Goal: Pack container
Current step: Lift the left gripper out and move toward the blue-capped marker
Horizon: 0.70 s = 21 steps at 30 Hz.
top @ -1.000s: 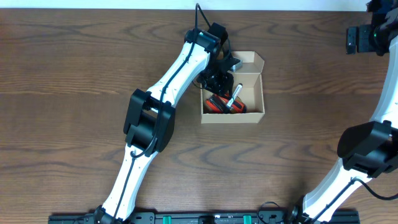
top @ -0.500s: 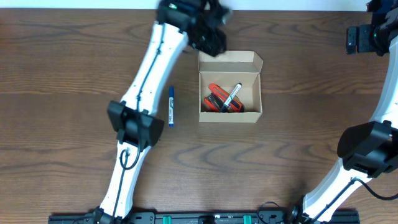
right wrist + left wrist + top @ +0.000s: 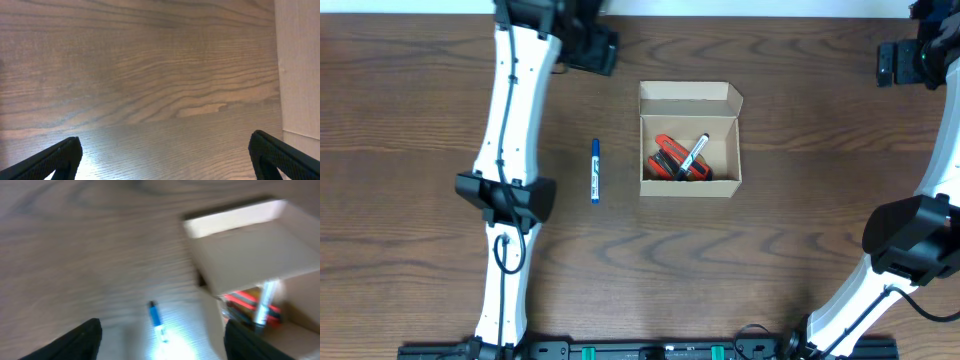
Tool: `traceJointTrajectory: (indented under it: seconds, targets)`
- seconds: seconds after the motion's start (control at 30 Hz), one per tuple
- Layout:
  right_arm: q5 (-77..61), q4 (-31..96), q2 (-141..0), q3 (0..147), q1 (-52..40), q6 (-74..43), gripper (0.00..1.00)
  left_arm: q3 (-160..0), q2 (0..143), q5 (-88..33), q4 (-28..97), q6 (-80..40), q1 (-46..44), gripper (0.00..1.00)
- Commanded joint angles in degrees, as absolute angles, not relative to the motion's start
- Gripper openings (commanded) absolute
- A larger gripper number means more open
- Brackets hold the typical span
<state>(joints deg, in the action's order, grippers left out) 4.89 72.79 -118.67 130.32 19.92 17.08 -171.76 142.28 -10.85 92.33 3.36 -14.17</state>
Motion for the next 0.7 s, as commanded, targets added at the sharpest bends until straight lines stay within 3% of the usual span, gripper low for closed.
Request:
traceJointTrajectory:
  seconds: [0.0, 0.4, 0.67]
  targets:
    - [4.89, 72.86, -119.28, 130.10, 20.38, 16.29, 0.99, -169.60, 141.73, -5.80, 96.82, -1.17, -12.34, 0.83]
    - [4.89, 72.86, -119.28, 130.10, 20.38, 16.29, 0.99, -167.54, 131.50, 0.38, 96.82, -4.75, -19.55, 0.80]
    - [4.89, 72.86, -119.28, 130.10, 20.38, 16.29, 0.99, -146.87, 112.55, 6.63, 96.82, -7.38, -24.25, 0.81]
